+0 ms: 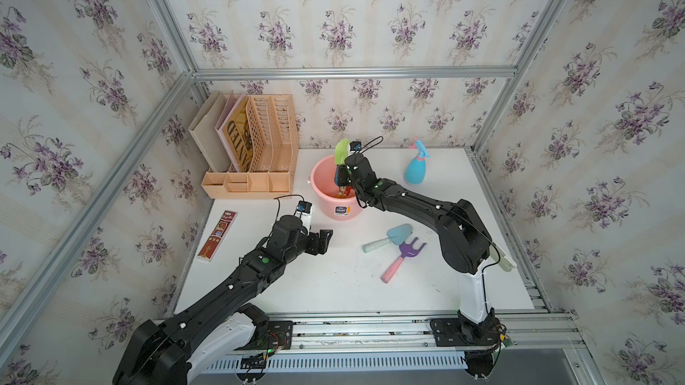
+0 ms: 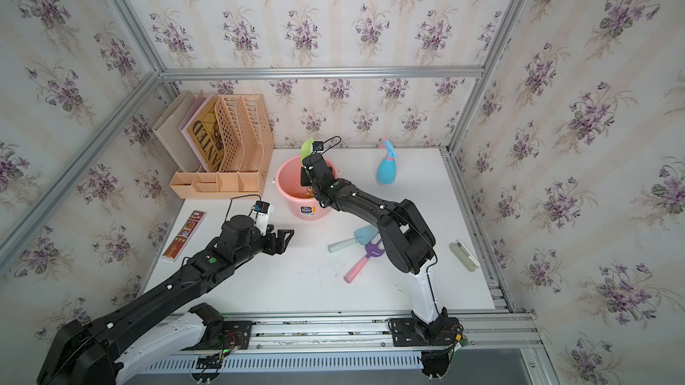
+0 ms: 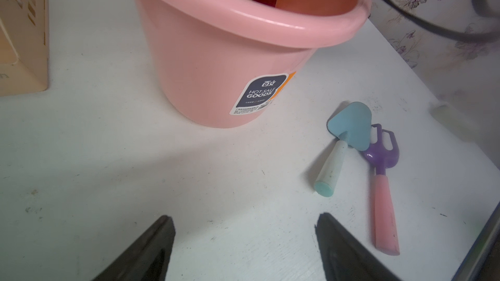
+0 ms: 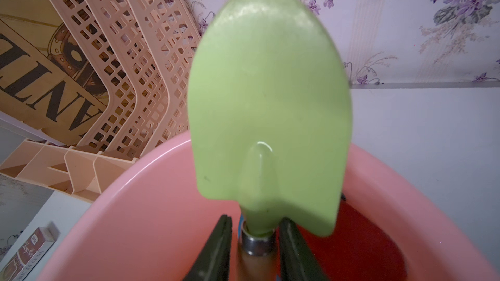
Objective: Organize the gardening tools
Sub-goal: Place the gardening tool in the container.
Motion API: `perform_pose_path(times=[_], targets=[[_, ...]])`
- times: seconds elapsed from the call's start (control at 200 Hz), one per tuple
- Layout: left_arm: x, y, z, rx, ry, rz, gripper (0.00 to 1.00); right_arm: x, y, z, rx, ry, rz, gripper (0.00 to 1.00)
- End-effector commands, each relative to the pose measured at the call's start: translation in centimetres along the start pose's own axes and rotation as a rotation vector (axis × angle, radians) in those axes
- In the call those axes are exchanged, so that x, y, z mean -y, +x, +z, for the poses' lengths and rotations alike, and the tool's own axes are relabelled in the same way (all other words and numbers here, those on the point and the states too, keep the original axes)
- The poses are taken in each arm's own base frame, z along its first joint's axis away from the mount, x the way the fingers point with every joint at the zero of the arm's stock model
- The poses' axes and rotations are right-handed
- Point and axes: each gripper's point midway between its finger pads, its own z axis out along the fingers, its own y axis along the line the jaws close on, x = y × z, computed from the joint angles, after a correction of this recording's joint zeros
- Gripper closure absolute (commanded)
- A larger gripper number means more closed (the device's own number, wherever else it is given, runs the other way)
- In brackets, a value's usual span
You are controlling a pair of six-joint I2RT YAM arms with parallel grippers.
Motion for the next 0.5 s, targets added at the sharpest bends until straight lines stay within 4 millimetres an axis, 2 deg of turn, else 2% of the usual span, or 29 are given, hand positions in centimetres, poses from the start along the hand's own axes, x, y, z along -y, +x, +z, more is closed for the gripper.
perform_pose_path(times=[0.0,0.08,0.24,0.36,0.495], targets=[[-0.1,-0.4,-0.1,0.01,-0.011,0.014,0.14,0.0,-0.5,-0.2,0.012,0.008,0.013,0.6],[-0.1,-0.5,-0.1,0.011,-0.01,0.015,0.14,0.0,-0.4,-0.2,0.009,0.009,0.017,0.57],[-0.1,-0.5,-0.1,0.009,-0.013,0.015,0.14,0.1,-1.0,-0.8,0.028,0.006,0.028,0.57],[-0.1,-0.4,-0.1,0.005,-0.011,0.018,0.14,-0.2,-2.5,-2.5,0.069,-0.013,0.044,0.56],[0.1,-0.4,0.2,-0.005,-0.005,0.023,0.14,-0.7,-4.7,-5.5,0.11,-0.036,0.047,0.53]])
